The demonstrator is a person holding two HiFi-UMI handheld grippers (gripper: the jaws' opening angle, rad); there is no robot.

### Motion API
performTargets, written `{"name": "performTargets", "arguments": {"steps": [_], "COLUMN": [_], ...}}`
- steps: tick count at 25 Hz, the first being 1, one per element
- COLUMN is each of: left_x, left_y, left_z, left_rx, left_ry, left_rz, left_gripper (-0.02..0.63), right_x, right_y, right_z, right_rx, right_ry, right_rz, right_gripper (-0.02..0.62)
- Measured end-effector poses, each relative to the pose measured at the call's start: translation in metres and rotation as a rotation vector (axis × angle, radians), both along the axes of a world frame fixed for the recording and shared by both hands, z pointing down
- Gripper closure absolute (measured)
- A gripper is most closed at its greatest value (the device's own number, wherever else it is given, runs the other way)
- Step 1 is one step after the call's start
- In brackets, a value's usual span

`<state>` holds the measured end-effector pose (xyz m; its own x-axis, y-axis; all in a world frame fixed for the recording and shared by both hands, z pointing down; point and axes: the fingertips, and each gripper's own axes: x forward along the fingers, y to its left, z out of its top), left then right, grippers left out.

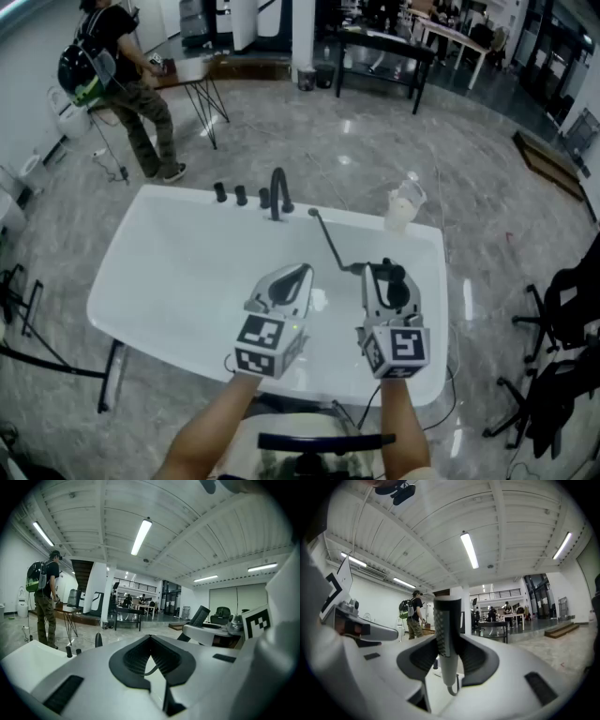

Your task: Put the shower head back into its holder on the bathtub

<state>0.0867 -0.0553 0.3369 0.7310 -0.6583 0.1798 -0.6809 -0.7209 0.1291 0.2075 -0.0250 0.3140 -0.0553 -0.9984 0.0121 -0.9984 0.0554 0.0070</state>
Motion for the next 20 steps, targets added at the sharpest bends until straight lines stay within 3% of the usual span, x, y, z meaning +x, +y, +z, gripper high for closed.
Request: {"name": "performTargets", "arguments": {"steps": [20], "left_x": [-0.005], "left_y": [-0.022], "left_z": [0.005], "left_rx": [-0.025], "left_ry": [0.024], "left_rz": [0.026], "left_gripper": [0.601], "right_x": [-0.023], "right_y": [-0.017], "right_z": [-0.004], "right_rx": [-0.008], "right_ry": [0.061], "right_rz": [-0.021], "right_gripper": [0.449]}}
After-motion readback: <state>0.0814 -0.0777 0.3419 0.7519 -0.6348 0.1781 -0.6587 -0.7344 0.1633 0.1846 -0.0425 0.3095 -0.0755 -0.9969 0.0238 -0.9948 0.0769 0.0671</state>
